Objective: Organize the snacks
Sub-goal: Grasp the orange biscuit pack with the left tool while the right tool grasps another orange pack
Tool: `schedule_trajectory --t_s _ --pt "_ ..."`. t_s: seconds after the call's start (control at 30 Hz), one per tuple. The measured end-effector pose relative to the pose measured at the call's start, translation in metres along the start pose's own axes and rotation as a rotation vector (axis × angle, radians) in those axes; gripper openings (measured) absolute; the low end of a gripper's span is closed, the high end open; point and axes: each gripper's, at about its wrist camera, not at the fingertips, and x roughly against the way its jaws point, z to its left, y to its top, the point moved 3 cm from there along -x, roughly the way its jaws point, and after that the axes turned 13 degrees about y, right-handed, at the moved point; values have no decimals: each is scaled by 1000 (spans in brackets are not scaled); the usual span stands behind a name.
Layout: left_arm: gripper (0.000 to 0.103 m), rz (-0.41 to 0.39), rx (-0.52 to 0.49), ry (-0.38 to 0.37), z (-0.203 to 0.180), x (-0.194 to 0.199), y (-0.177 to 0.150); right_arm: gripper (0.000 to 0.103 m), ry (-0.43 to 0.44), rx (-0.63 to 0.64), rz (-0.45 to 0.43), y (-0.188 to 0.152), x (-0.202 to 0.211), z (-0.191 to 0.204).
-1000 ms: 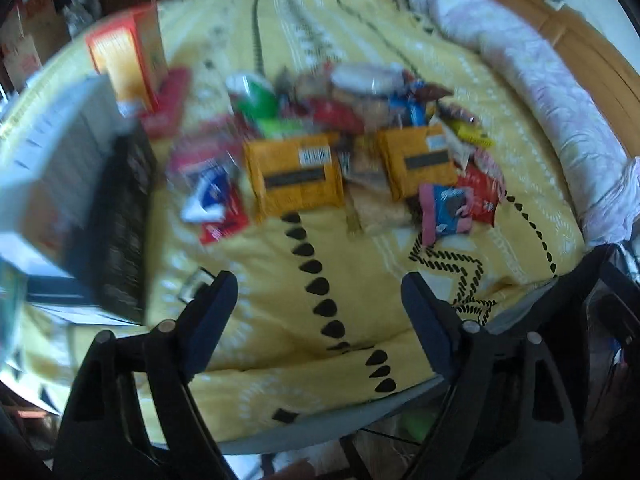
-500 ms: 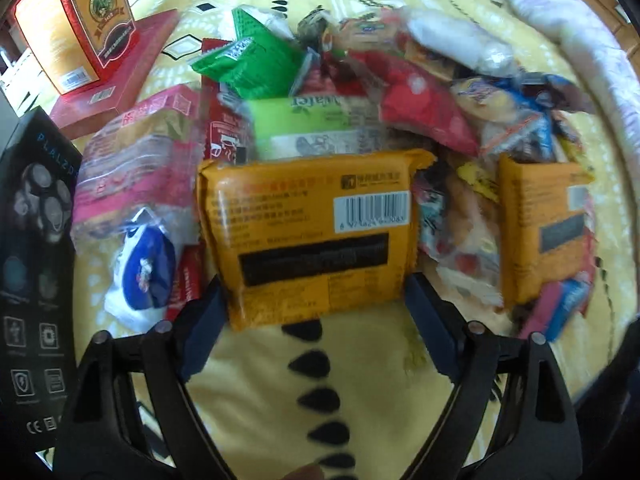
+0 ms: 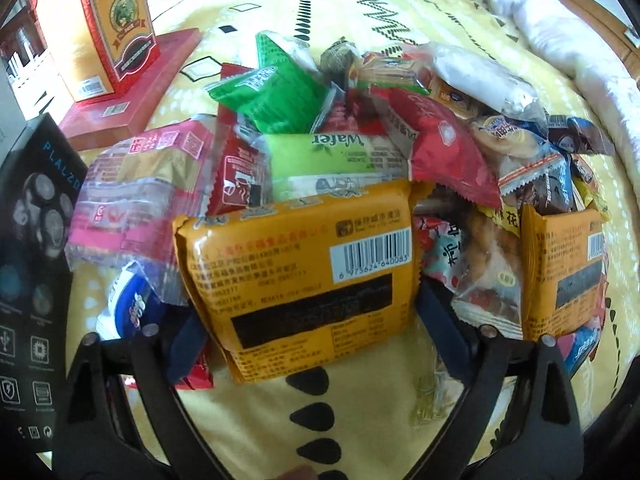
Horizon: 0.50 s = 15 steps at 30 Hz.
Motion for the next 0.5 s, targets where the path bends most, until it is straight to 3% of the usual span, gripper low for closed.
schedule_trajectory --t_s 0.1,0.27,0.37,0.43,0.5 --pt "78 -20 -26 2 5 5 -8 90 7 5 0 -2 0 2" --pt "78 -54 -97 -57 21 47 -15 90 15 12 -16 -1 3 8" --pt "78 1 -210 -109 26 62 -36 90 17 22 -23 -1 6 13" --pt "78 83 -283 -135 29 60 -54 90 20 27 -29 -1 6 16" --pt "81 105 -310 -132 36 54 -68 90 19 33 -24 -3 4 18"
